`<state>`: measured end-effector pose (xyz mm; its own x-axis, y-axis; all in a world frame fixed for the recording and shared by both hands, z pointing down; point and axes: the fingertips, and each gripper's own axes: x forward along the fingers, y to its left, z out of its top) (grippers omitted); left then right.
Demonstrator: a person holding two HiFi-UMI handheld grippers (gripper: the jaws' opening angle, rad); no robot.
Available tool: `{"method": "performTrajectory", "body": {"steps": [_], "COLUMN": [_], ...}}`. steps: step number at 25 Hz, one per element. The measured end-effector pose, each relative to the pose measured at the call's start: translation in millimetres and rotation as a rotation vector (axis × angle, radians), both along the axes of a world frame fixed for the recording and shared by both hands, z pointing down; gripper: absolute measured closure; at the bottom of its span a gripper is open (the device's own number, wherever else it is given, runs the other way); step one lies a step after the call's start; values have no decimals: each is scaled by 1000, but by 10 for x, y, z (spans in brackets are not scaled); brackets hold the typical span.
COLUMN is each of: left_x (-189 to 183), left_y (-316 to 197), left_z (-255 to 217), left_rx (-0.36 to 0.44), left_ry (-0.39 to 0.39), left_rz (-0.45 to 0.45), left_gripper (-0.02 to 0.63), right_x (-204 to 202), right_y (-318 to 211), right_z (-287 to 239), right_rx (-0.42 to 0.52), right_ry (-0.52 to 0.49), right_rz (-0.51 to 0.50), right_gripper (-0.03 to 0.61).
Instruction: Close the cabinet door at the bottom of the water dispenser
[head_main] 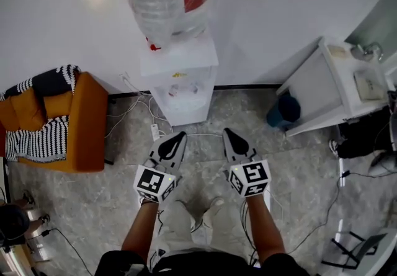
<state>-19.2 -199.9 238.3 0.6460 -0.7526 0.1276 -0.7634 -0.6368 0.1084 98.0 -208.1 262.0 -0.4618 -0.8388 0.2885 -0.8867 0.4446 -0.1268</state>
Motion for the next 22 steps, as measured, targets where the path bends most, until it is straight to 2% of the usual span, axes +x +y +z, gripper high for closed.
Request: {"method": "performTrajectory", "body": {"steps": [6, 11, 16, 22], "left_x": [-116, -211, -173, -161], "left_y": [100, 151, 307, 501], "left_z": [-764, -1206, -1633, -2021], "left_rx": [-1, -2, 18, 63], "left_ry": [4, -6, -13, -37], "left_rz": [-37, -76, -50, -55], "left_gripper": [603, 603, 603, 603], "right_x": [11, 28, -33, -19], "right_y": [67, 126, 263, 451], "right_z": [-796, -1303, -1764, -2130], "right_rx": [16, 26, 53, 63], "right_ry": [-13, -21, -11, -64], "right_rz": [-12, -11, -22, 0], "right_gripper": [545, 545, 545, 545]}}
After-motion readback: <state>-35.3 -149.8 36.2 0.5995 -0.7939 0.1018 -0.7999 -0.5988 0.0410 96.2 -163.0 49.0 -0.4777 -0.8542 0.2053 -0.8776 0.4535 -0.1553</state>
